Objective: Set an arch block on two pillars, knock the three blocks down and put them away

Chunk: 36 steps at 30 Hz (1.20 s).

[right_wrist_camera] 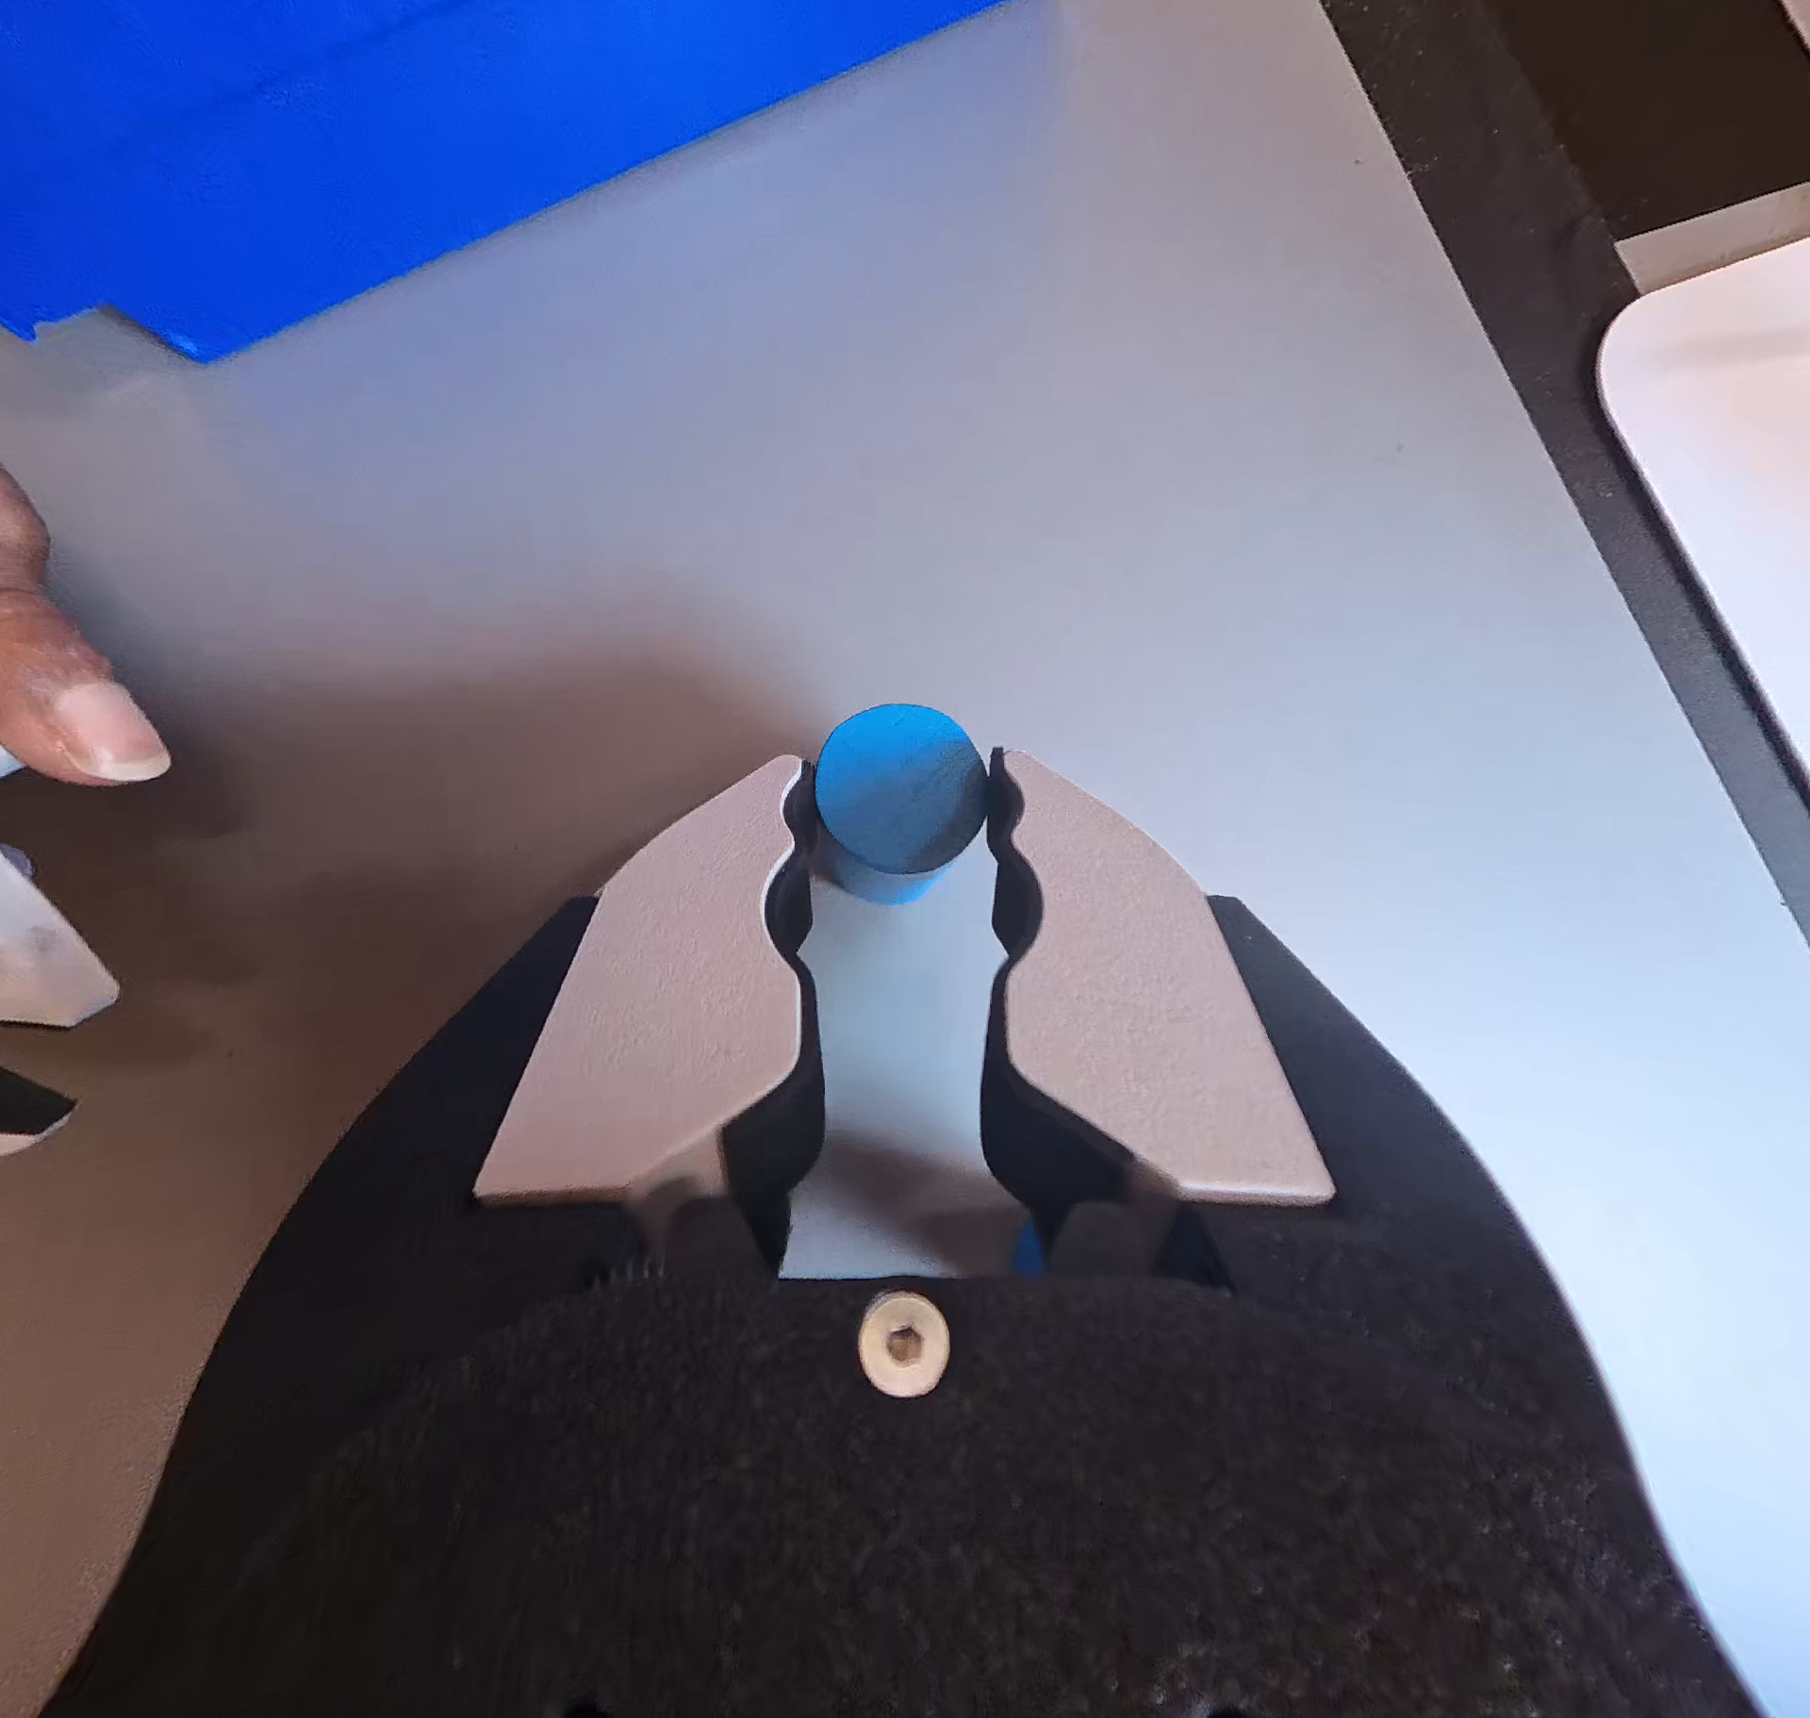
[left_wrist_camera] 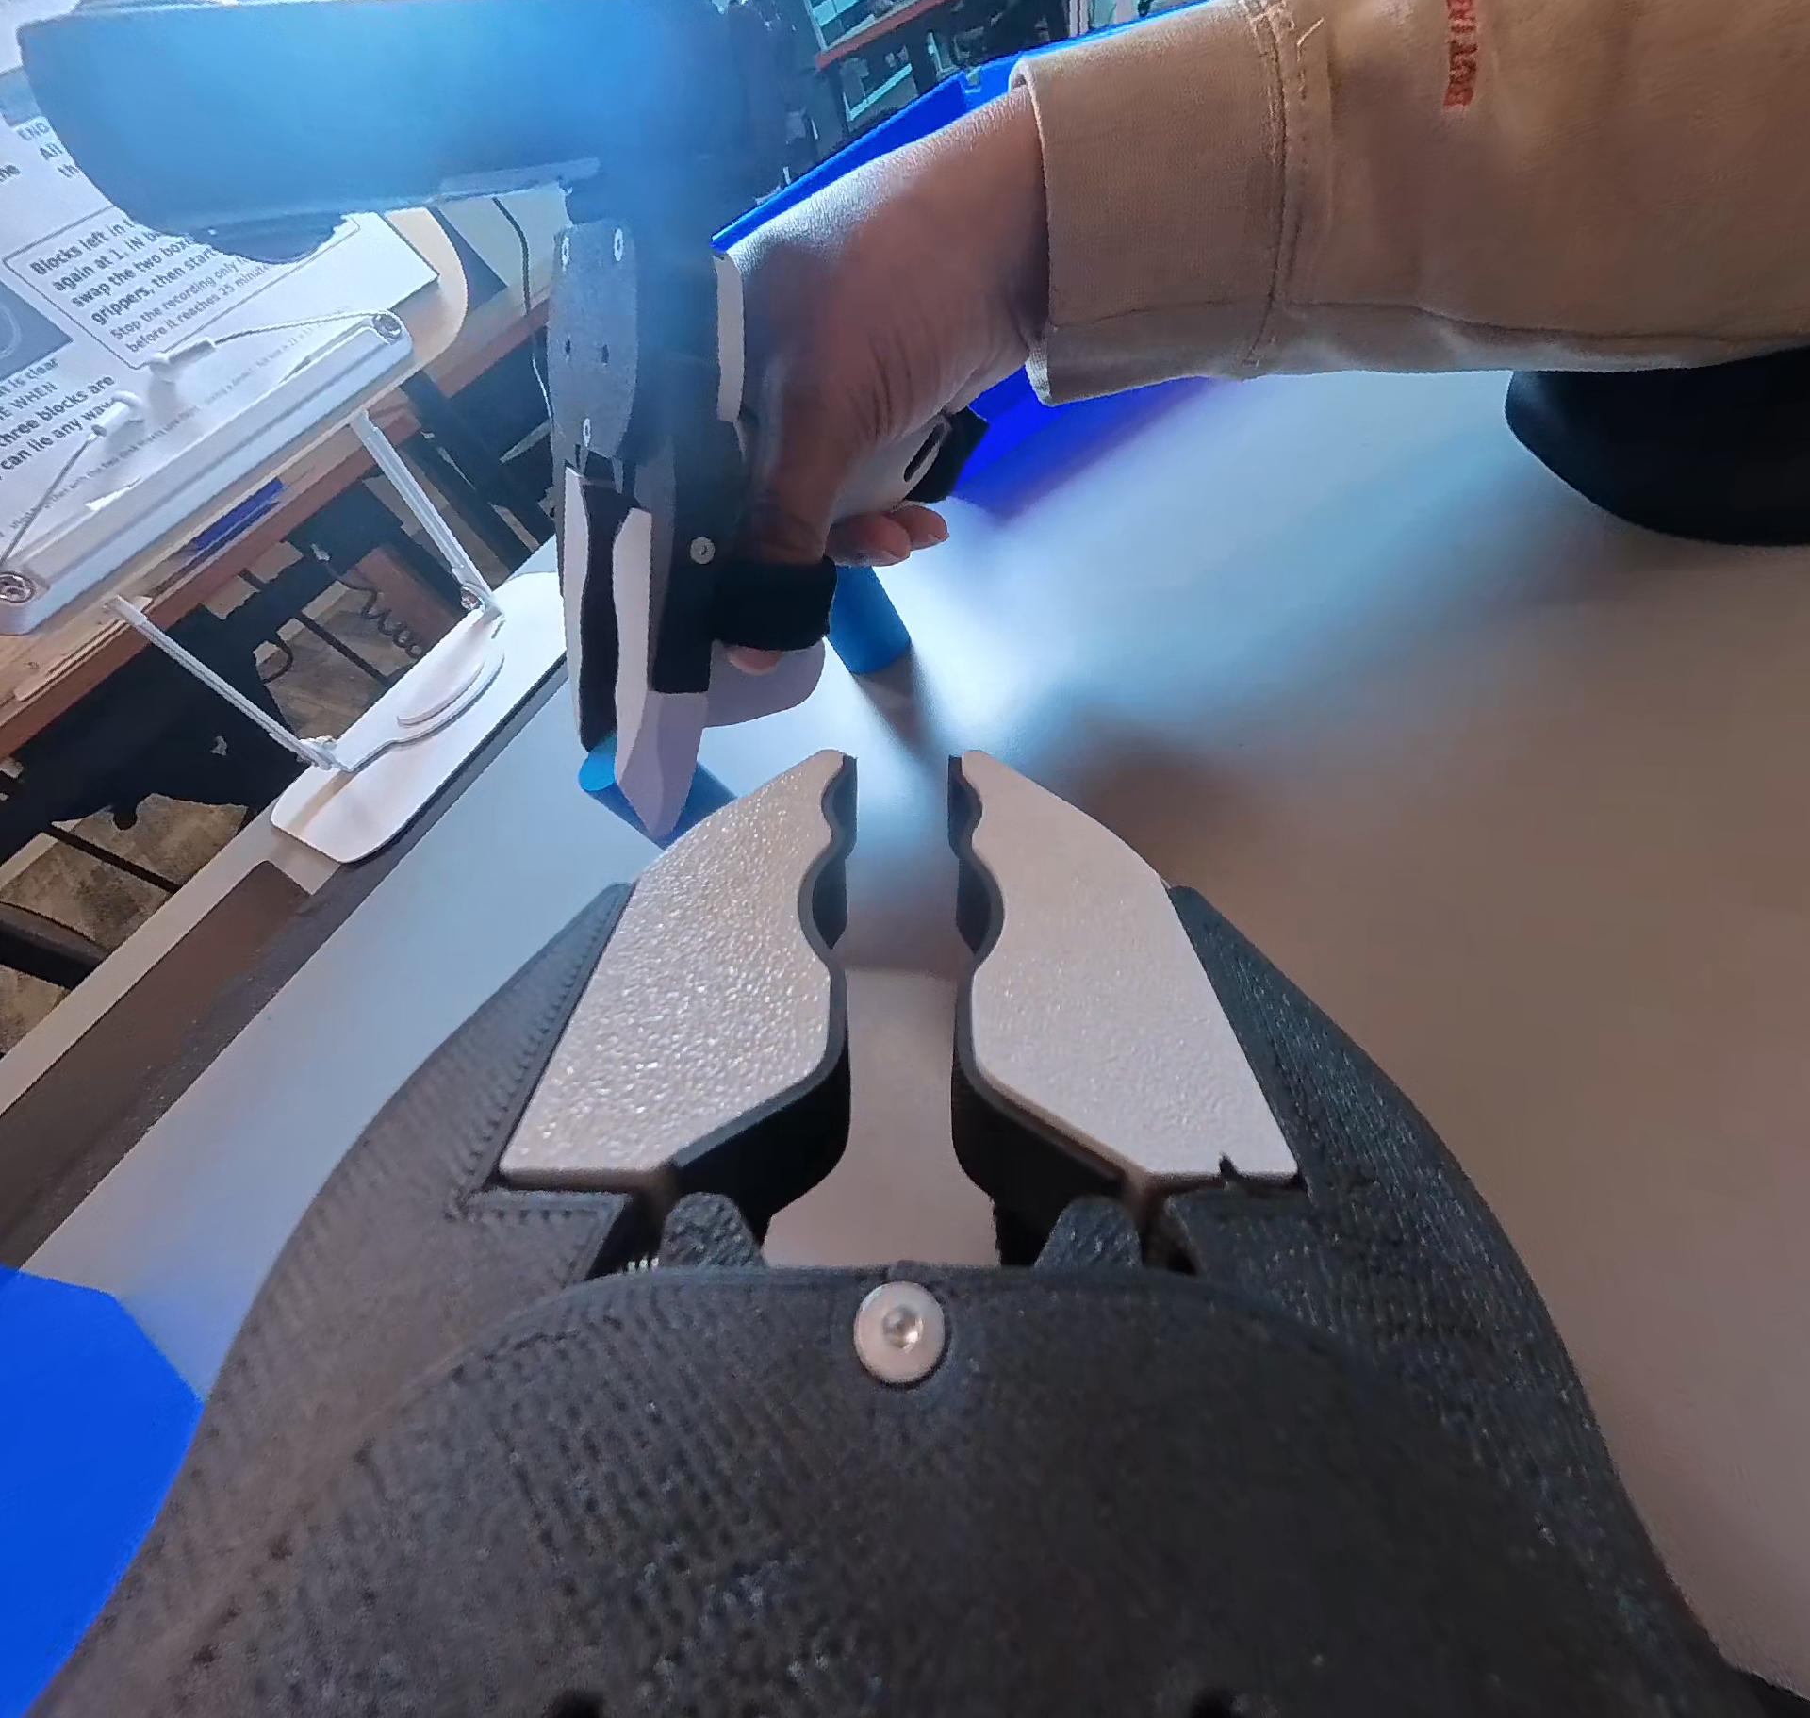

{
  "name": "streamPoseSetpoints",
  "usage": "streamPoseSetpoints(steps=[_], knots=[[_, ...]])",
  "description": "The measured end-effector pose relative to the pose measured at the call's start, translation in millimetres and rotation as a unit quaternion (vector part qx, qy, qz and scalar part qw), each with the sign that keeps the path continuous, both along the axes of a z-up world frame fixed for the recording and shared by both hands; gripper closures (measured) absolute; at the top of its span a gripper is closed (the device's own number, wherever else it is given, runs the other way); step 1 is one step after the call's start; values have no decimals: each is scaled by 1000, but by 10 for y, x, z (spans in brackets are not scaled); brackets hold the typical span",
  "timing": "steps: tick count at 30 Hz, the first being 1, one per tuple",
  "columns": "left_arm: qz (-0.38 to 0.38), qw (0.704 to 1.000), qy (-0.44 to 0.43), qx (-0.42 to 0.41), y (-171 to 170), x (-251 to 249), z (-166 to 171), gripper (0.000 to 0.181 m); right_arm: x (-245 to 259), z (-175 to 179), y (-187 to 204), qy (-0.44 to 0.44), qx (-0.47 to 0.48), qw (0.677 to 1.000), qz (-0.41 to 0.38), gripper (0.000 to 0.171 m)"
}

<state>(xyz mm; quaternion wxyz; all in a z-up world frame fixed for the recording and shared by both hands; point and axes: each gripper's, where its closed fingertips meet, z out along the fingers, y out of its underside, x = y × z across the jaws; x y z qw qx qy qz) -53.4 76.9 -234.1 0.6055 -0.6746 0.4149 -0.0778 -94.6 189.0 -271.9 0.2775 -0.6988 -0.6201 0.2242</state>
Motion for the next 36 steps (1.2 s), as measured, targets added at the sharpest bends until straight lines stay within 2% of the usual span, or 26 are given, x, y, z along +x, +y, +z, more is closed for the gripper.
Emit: streamPoseSetpoints(steps=[9,13,17,19,21,24,28,32,36], knots=[[0,1000,-2,-7,12,-3,-17,163,45,24,-28,-18,8,1000,11,131],[1,1000,-6,-15,22,-10,-31,161,109,553,51,64,22,998,-2,128],[24,999,-20,-38,121,-81,-74,154,471,1236,274,158,49,984,-61,128],[49,997,-29,-53,245,-162,-102,149,695,1324,354,170,48,980,-91,128],[76,994,-35,-73,412,-248,-157,147,903,1150,378,152,43,980,-119,123],[107,986,-37,-126,649,-315,-339,141,1172,672,330,121,60,979,-154,116],[140,976,-35,-163,885,-358,-473,137,1332,194,214,139,86,968,-188,113],[159,968,-30,-194,1060,-374,-559,133,1231,-12,213,138,61,972,-183,117],[151,965,-33,-214,1127,-359,-591,142,1127,-76,265,134,68,974,-173,126]])
